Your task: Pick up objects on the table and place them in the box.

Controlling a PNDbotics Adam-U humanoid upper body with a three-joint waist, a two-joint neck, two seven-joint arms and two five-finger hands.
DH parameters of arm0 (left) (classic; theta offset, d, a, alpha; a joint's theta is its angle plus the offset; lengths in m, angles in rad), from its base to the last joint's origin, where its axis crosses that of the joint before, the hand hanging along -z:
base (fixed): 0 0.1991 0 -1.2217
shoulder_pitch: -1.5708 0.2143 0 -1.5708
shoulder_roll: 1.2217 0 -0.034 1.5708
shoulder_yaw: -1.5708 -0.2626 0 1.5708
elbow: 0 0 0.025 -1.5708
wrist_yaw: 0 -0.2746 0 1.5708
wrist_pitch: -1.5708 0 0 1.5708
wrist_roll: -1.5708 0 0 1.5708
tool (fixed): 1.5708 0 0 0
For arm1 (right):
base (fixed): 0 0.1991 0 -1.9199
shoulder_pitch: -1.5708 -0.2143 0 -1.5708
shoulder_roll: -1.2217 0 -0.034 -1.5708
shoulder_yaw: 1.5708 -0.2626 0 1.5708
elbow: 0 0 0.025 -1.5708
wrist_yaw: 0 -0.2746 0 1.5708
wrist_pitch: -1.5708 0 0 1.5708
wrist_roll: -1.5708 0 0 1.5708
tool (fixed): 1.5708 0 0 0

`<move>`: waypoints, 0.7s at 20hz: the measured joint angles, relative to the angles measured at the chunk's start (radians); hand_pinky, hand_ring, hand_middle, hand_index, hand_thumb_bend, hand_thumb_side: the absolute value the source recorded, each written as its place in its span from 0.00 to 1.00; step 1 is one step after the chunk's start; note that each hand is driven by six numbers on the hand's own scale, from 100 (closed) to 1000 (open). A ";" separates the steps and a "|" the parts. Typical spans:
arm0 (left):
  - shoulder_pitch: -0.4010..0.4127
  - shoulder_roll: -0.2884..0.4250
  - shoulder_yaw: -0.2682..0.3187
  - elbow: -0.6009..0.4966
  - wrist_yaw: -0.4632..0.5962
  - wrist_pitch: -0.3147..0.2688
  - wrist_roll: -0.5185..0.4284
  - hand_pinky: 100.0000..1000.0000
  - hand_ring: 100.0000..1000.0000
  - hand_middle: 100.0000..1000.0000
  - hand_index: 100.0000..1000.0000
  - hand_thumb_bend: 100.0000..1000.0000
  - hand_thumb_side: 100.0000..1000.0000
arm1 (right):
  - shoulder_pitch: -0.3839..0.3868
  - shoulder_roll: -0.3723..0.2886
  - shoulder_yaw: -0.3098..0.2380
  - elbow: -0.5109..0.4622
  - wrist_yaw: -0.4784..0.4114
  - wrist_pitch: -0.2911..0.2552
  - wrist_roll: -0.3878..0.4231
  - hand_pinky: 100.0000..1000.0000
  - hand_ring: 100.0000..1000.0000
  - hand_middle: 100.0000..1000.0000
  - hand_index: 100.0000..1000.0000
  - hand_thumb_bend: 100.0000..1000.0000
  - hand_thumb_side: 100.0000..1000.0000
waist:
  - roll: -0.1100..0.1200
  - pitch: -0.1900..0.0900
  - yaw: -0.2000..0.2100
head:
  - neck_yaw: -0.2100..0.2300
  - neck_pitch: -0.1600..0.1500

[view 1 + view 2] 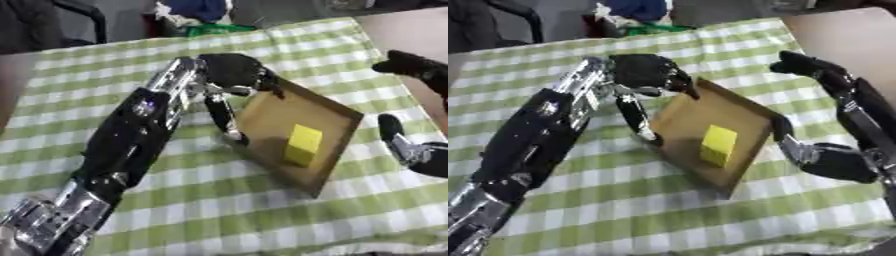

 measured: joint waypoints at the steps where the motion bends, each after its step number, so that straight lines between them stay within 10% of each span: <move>1: -0.003 0.004 0.023 0.011 -0.013 0.012 -0.012 0.78 0.68 0.70 0.87 0.67 0.43 | 0.000 0.000 -0.002 0.000 0.001 0.001 -0.006 0.91 0.92 0.85 1.00 0.00 0.38 | -0.001 0.000 0.000 | 0.000 0.000; 14: -0.076 -0.046 0.305 0.124 -0.226 0.351 0.078 0.73 0.65 0.68 0.85 0.67 0.47 | -0.002 0.013 0.003 0.000 0.009 0.006 -0.011 0.91 0.88 0.83 1.00 0.00 0.41 | -0.006 0.011 -0.041 | 0.022 -0.019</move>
